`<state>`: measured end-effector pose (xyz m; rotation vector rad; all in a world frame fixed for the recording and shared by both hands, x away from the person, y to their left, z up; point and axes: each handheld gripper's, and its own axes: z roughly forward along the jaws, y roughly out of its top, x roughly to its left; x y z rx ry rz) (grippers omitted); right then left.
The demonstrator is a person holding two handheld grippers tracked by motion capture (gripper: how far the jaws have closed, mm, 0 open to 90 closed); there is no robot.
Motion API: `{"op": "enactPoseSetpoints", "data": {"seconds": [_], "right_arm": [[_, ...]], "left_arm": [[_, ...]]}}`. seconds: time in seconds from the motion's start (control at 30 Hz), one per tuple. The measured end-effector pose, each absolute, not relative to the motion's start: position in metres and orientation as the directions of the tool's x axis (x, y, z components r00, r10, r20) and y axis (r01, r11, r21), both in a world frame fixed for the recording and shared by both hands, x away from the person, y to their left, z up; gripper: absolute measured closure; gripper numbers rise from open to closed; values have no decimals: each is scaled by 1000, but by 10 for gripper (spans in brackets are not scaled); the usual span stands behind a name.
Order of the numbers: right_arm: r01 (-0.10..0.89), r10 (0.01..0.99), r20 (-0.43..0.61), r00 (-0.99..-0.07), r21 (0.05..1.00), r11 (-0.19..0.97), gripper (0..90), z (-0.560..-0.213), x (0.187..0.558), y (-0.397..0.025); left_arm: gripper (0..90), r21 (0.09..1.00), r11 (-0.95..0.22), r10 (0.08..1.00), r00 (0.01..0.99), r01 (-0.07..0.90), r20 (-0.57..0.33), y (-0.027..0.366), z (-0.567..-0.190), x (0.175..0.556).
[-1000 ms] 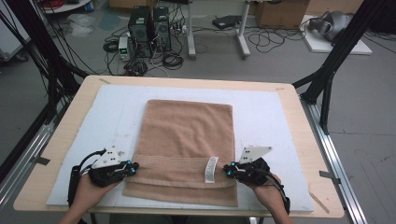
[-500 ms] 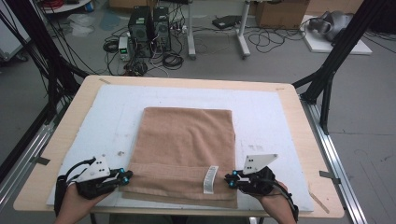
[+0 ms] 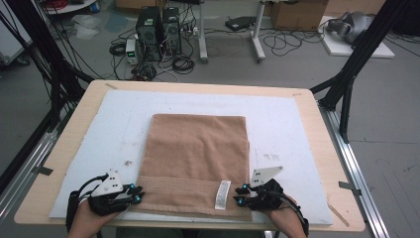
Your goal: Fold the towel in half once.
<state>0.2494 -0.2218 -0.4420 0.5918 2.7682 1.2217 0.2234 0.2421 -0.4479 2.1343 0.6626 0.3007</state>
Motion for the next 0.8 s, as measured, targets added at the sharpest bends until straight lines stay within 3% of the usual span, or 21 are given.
{"op": "enactPoseSetpoints", "data": {"seconds": [0.17, 0.43, 0.53, 0.67, 0.8], "right_arm": [[307, 350, 93, -932, 717, 626, 842, -441, 247, -224], [318, 327, 136, -935, 727, 608, 846, -438, 246, -233], [316, 327, 137, -935, 740, 594, 727, -436, 245, -234], [307, 330, 127, -935, 755, 579, 659, -434, 242, -233], [297, 321, 110, -941, 725, 622, 583, -443, 242, -225]], "left_arm": [[787, 800, -491, 556, 831, 344, -16, 241, -448, 221], [802, 805, -479, 537, 842, 351, -48, 243, -447, 215], [777, 807, -471, 536, 842, 356, -59, 243, -446, 215], [644, 802, -483, 537, 842, 350, -44, 240, -446, 214], [611, 806, -484, 544, 839, 340, -27, 238, -450, 211]]}}
